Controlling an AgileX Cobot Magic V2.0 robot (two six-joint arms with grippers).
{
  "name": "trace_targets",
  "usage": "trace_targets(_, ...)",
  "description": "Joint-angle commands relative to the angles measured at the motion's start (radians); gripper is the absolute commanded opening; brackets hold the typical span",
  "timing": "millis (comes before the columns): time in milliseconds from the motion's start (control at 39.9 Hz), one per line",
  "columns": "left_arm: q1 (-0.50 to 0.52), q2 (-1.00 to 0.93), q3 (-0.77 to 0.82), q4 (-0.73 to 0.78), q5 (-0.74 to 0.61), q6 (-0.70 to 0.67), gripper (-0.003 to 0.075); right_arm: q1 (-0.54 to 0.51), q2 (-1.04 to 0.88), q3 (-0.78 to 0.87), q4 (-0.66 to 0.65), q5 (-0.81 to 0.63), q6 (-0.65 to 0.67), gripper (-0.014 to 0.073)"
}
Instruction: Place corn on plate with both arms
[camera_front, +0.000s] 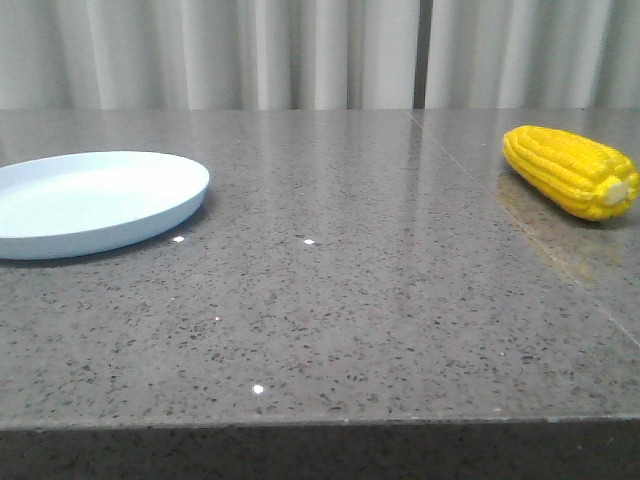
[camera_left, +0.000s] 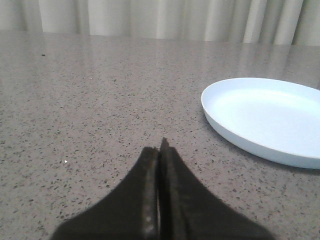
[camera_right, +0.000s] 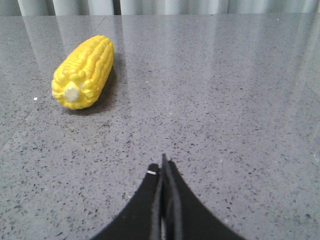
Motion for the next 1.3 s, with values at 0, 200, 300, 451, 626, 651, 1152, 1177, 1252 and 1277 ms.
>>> trace_targets(0,0.003,-0.020,0.004,-0.009,-0.084,0.000,-0.0020,-0.006,-0.016,-0.005,-0.012,-0.083,-0.009,-0.0061)
trace_targets(200,0.003,-0.020,0.004,-0.009,-0.084,0.000,-0.0020,-0.006,-0.016,-0.005,-0.012,-0.083,-0.009,-0.0061)
trace_targets(300,0.003,-0.020,0.004,-0.009,-0.084,0.000,-0.0020,-0.006,-0.016,-0.005,-0.012,-0.083,-0.009,-0.0061)
trace_targets(451,0.003,-0.020,0.004,-0.009,-0.084,0.000,-0.0020,-0.006,-0.016,-0.005,-0.012,-0.083,-0.009,-0.0061)
trace_targets(626,0.003,-0.020,0.004,-0.009,-0.084,0.000,-0.0020,-0.006,-0.016,-0.005,-0.012,-0.083,-0.009,-0.0061)
trace_targets(651,0.003,-0.020,0.004,-0.009,-0.084,0.000,-0.0020,-0.006,-0.016,-0.005,-0.012,-0.083,-0.009,-0.0061)
trace_targets(1152,0.003,-0.020,0.004,0.006,-0.104,0.000,-0.0020,-0.006,-0.016,-0.005,-0.012,-0.118,-0.009,-0.0061)
trace_targets(1177,0.003,-0.020,0.004,0.006,-0.117,0.000,-0.0020,-0.006,-0.016,-0.006,-0.012,-0.126,-0.009,-0.0061)
trace_targets(1252,0.003,-0.020,0.004,0.010,-0.176,0.000,-0.0020,-0.004,-0.016,-0.013,-0.008,-0.142,-0.008,-0.0061)
trace_targets(1277,0.003,-0.020,0.004,0.016,-0.212,0.000,-0.0020,-0.004,-0.016,-0.024,-0.007,-0.141,-0.008,-0.0061)
